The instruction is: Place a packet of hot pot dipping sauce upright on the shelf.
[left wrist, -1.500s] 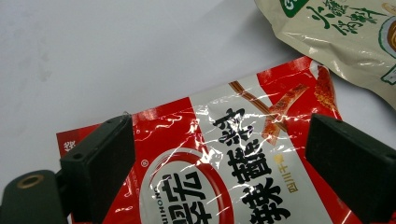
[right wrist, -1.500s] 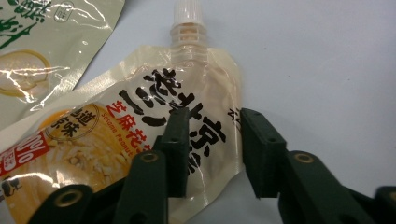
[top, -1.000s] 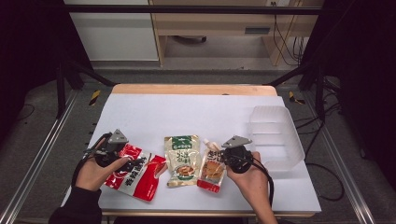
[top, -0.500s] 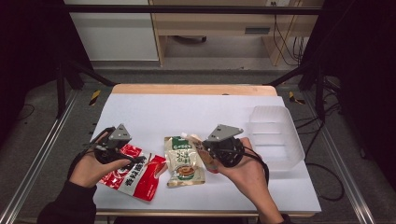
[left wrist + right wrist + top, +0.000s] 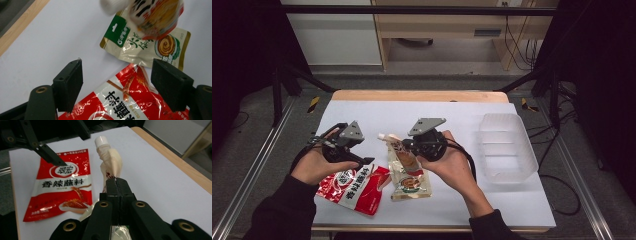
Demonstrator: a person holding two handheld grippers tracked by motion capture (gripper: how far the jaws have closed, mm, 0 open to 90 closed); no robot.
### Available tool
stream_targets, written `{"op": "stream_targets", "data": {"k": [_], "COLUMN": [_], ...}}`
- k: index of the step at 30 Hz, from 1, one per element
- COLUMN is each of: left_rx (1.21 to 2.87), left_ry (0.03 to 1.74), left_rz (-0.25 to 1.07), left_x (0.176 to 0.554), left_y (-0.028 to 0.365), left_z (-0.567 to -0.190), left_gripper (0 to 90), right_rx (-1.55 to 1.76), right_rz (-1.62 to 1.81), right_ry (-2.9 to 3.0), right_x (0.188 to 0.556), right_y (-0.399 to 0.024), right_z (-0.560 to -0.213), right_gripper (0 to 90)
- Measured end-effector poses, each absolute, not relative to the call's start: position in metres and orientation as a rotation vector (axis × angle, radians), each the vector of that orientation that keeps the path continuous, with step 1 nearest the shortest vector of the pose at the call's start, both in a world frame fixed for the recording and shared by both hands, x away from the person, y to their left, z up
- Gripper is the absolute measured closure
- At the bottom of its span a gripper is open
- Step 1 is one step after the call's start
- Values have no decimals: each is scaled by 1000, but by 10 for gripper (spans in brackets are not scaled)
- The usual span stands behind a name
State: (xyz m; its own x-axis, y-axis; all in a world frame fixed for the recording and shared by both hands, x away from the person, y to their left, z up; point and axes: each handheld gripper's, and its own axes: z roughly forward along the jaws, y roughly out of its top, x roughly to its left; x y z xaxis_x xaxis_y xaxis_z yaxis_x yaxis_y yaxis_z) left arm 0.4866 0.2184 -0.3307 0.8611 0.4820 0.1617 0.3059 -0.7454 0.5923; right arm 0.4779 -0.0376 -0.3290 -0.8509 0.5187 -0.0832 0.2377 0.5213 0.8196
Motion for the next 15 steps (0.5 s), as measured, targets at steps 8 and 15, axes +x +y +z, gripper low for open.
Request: {"op": "stream_targets", "data": {"k": [8,15], "left_rx": [2450,2439], "left_ry": [519,477], "left_rz": [407,368], "left_x": [494,495], "left_y": [211,209], "left_z": [-324,-323], "left_gripper": [349,440], "right_rx": [550,508], "right_rz": [1281,1282], "right_ry": [2501,2523], "right_x": [480,477], "right_y": [-17,-13], "right_z": [-330,-330], "right_gripper": [900,900]}}
